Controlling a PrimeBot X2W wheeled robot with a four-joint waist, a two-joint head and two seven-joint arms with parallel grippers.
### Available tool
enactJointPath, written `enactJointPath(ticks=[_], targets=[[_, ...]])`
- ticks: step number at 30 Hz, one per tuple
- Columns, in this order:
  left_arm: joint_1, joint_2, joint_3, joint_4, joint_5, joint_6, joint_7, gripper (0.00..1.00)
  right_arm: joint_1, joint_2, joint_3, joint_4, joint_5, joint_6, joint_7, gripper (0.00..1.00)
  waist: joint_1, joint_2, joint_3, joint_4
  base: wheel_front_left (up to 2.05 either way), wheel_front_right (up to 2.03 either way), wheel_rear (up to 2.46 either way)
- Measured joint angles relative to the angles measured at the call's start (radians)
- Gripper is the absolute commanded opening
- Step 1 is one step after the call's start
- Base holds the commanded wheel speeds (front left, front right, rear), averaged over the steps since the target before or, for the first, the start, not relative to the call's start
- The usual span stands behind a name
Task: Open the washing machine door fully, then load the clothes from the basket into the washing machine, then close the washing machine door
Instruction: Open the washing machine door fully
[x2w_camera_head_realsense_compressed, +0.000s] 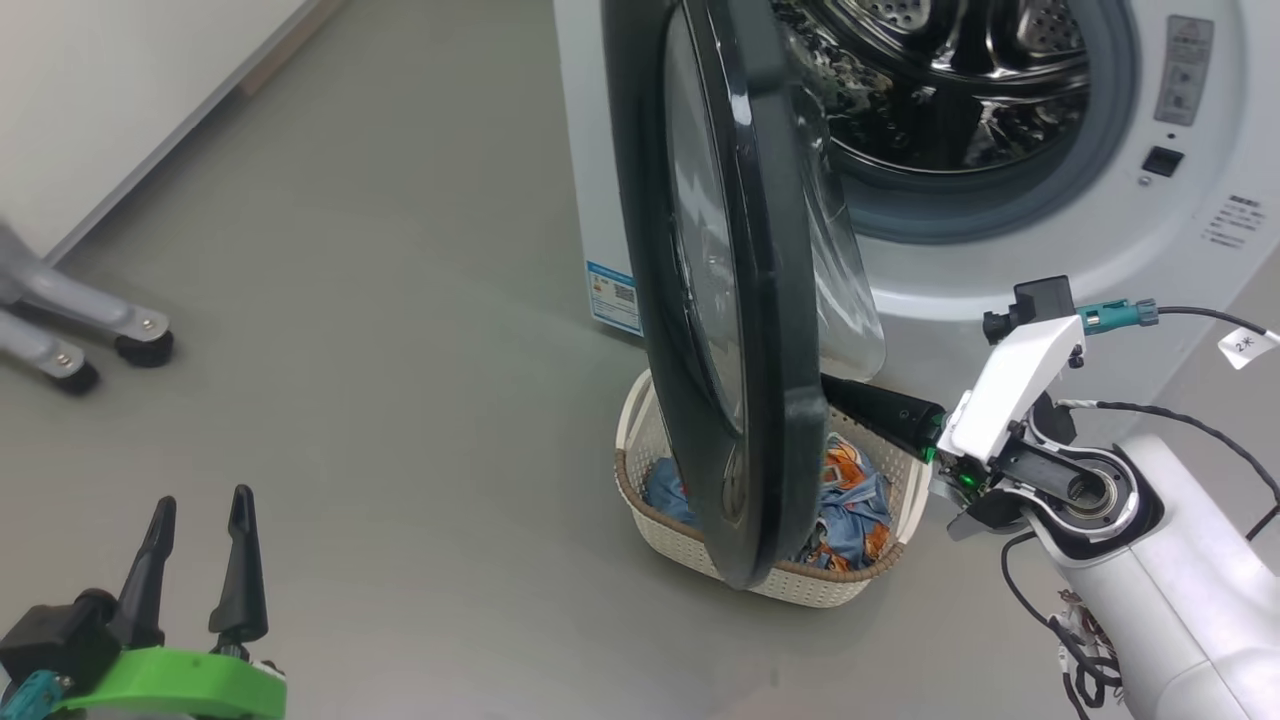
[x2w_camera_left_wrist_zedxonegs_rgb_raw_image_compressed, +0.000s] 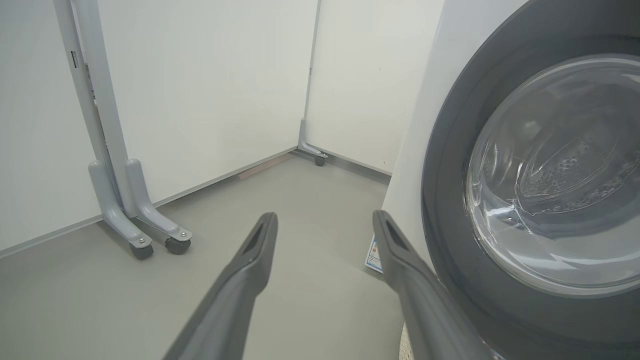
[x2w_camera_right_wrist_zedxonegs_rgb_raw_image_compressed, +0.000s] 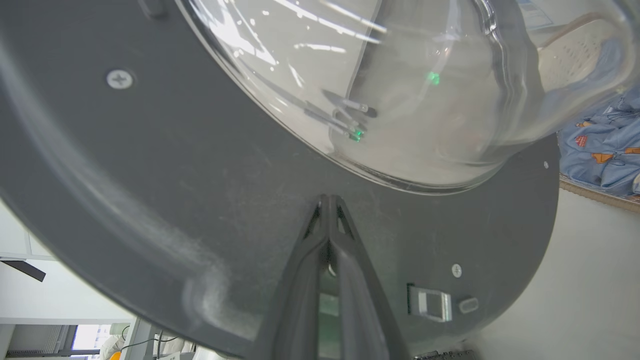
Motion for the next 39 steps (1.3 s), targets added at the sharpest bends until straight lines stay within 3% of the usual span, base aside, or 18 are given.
enactJointPath(ticks=[10,31,35,38,39], targets=[[0.039,0.020,0.048,-0.017,0.000,0.000,0.000,1.00,0.000,0.064,0.051,-0.022,0.001,0.000,0.023,0.00,0.0000,0.0000,-0.003,0.052,0.00,0.00,0.00],[0.044,0.018,0.038,-0.027,0.000,0.000,0.000,1.00,-0.002,0.050,0.015,-0.023,0.003,0.000,-0.003,0.00,0.0000,0.0000,-0.008,0.046,0.00,0.00,0.00],[0.044,0.026,0.038,-0.028,0.002,0.000,0.000,1.00,-0.002,0.049,0.009,-0.027,0.001,0.000,-0.015,0.46,0.0000,0.0000,-0.012,0.034,0.00,0.00,0.00],[0.044,0.037,0.042,-0.031,0.008,0.000,0.000,1.00,-0.002,0.048,0.014,-0.039,-0.010,0.000,-0.023,1.00,0.0000,0.0000,-0.013,0.019,0.00,0.00,0.00],[0.044,0.040,0.043,-0.031,0.008,0.000,0.000,1.00,-0.002,0.049,0.016,-0.044,-0.016,0.000,-0.024,1.00,0.0000,0.0000,-0.013,0.014,0.00,0.00,0.00]])
